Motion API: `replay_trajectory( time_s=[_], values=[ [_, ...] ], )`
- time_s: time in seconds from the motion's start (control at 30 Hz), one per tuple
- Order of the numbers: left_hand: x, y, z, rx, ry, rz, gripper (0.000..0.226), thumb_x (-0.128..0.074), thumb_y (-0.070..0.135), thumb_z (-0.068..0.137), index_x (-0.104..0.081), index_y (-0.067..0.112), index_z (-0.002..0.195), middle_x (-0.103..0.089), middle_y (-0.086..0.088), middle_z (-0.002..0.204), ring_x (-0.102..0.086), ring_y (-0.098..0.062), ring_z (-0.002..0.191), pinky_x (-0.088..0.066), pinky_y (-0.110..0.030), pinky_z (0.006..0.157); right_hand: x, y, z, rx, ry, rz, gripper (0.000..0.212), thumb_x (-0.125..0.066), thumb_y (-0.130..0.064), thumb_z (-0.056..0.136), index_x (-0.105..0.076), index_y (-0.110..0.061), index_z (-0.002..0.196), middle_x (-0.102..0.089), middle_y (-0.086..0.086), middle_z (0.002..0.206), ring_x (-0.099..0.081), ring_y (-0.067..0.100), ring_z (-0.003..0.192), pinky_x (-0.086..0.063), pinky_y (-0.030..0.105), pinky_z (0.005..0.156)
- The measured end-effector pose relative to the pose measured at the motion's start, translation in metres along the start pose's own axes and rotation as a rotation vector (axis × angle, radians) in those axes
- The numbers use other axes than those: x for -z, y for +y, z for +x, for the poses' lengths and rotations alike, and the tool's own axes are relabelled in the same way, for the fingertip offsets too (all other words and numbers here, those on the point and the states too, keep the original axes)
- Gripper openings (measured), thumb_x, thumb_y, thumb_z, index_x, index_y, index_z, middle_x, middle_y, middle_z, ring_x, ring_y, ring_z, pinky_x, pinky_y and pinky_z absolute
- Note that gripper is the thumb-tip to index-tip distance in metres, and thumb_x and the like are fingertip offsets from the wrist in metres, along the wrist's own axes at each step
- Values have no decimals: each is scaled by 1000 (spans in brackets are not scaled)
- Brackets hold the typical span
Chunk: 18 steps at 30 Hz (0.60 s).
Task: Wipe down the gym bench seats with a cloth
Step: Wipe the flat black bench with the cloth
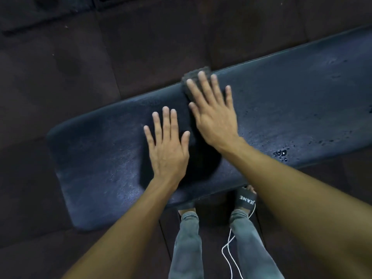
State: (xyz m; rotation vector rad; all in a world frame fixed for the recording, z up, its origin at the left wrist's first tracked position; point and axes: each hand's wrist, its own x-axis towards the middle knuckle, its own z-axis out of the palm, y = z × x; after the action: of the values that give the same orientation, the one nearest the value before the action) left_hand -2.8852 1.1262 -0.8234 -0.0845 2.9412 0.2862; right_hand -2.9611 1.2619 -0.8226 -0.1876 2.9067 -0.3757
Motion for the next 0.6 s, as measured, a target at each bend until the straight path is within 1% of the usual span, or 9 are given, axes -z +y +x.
replay_trajectory(
  time_s=[0.13, 0.23, 0.3, 0.33, 0.37, 0.43, 0.47, 0.53, 0.6],
  values=[
    [-12, 44, 7, -60, 5, 63, 63, -19, 48, 104, -11, 13, 156, -6, -5, 164, -1, -24, 151, -2, -52, 122, 28, 87, 1, -227, 12, -1, 55, -22, -43, 106, -7, -35, 158, 0, -5, 168, 3, 20, 154, 0, 51, 123],
    [-17, 69, 13, -73, 5, 94, 64, -14, 50, 104, -8, 13, 156, -5, -5, 164, -2, -25, 151, -4, -54, 121, 36, 139, -51, -347, 47, 9, 55, -22, -44, 107, -5, -36, 158, 1, -4, 168, 3, 20, 154, -3, 51, 124],
    [-19, 75, 14, -44, 2, 88, 63, -13, 49, 104, -6, 14, 156, -2, -4, 164, 0, -25, 151, -4, -54, 121, 28, 141, -105, -388, 65, 0, 55, -26, -41, 107, -10, -32, 158, -5, 1, 168, -1, 23, 154, -8, 51, 124],
    [-19, 75, 14, -36, 1, 70, 62, -13, 47, 104, -6, 15, 156, -2, -3, 164, 1, -24, 151, -4, -54, 122, 20, 131, -132, -361, 53, -19, 55, -29, -39, 106, -14, -30, 158, -9, 3, 167, -4, 25, 154, -12, 53, 123],
    [-18, 73, 14, -34, 4, 46, 60, -13, 45, 104, -6, 16, 156, -3, -2, 164, 1, -23, 151, -3, -53, 122, 10, 115, -155, -295, 35, -36, 55, -31, -39, 105, -18, -28, 158, -13, 4, 166, -8, 26, 154, -16, 54, 121],
    [-17, 71, 14, -30, 17, -5, 57, -13, 40, 105, -8, 16, 156, -5, -1, 164, 1, -20, 151, -3, -52, 122, -3, 84, -171, -143, 13, -55, 55, -35, -38, 104, -23, -30, 157, -17, 1, 165, -13, 26, 153, -19, 52, 121],
    [-16, 71, 15, -26, 23, -22, 56, -13, 38, 105, -10, 16, 156, -6, -1, 164, 0, -20, 151, -2, -51, 122, -6, 75, -160, -87, 11, -54, 53, -34, -38, 105, -24, -31, 157, -18, 0, 165, -14, 25, 153, -19, 50, 121],
    [-15, 70, 16, -27, 26, -41, 54, -14, 35, 105, -11, 16, 156, -7, -1, 164, 0, -19, 151, -1, -49, 123, -2, 72, -112, -36, 46, -27, 51, -31, -38, 107, -23, -32, 157, -18, -3, 165, -15, 23, 153, -16, 48, 123],
    [-15, 69, 16, -33, 19, -34, 54, -15, 35, 105, -9, 17, 156, -6, -1, 164, 1, -19, 151, 0, -49, 123, 11, 89, -59, -64, 60, -17, 52, -29, -39, 106, -21, -34, 157, -16, -4, 166, -13, 21, 154, -10, 48, 123]
  ],
)
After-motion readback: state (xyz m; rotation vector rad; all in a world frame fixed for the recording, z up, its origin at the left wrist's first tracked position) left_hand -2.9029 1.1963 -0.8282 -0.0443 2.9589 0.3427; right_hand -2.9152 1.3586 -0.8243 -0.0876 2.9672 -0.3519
